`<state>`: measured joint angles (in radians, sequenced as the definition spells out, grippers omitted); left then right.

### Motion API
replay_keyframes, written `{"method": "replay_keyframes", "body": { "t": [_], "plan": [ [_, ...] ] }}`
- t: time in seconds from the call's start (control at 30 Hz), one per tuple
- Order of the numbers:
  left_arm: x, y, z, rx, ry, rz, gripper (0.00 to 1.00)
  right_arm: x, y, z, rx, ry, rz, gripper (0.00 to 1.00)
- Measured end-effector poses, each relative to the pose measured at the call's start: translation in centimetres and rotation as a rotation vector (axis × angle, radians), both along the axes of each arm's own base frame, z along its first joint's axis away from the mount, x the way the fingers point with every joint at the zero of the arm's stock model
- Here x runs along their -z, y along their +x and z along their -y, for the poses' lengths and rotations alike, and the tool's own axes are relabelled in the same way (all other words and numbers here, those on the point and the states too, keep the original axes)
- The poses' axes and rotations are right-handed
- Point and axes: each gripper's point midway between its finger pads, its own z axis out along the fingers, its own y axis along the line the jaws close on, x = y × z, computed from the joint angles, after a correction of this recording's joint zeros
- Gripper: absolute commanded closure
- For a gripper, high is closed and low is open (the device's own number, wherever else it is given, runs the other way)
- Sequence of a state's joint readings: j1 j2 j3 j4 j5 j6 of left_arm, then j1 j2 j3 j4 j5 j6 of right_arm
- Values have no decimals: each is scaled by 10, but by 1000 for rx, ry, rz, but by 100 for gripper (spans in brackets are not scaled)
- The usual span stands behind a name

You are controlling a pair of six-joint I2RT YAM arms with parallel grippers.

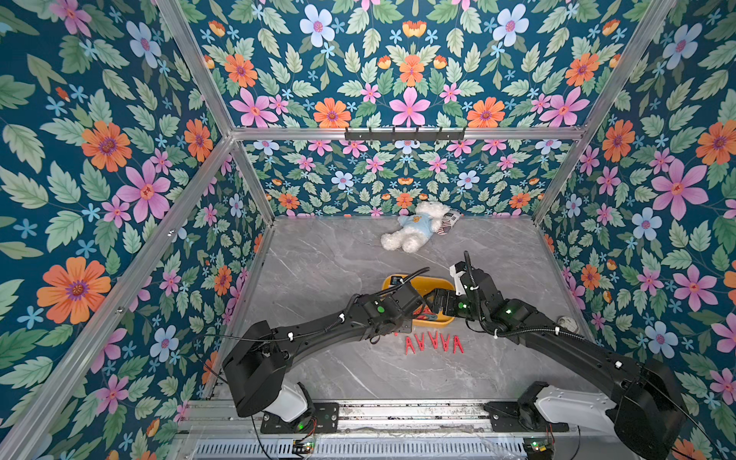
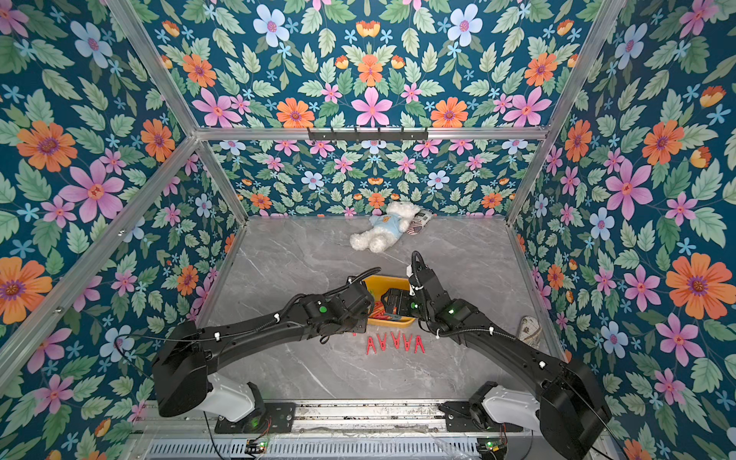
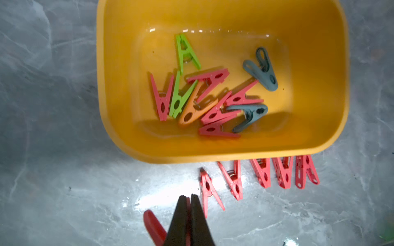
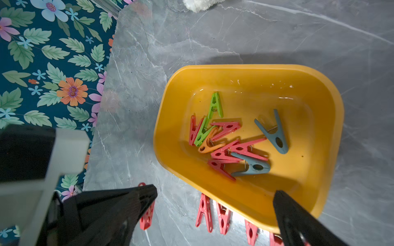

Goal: Take the clothespins out of the storage box
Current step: Place the clothespin at the center of the board.

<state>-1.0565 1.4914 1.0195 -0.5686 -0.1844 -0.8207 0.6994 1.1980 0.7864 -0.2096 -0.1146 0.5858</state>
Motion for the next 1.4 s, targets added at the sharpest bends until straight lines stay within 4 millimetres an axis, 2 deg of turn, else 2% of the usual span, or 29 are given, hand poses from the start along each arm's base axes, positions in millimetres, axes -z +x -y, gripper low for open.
{"method": "replay_keyframes", "body": {
  "t": [0.17,0.47,0.77,0.9,1.13,1.23,1.3,1.4],
  "plan": [
    [22,-16,-3,-9,9,-29,96,2,-1,1,0,-3,-3,1],
    [61,-24,3,2,23,-72,96,1,-5,4,7,4,-6,1],
    [74,-21,13,9,26,-75,92,6,-8,9,26,-1,-20,1],
    [79,-20,14,9,30,-78,83,8,-8,9,26,-7,-28,1],
    [73,-20,15,8,15,-71,77,10,-3,7,33,-28,-43,1],
    [64,-18,16,6,3,-58,76,12,2,6,41,-46,-50,12],
    [54,-16,16,2,-8,-42,71,16,5,4,45,-60,-61,24],
    [37,-11,13,-10,-28,-13,61,23,10,0,42,-85,-83,34]
  ]
}}
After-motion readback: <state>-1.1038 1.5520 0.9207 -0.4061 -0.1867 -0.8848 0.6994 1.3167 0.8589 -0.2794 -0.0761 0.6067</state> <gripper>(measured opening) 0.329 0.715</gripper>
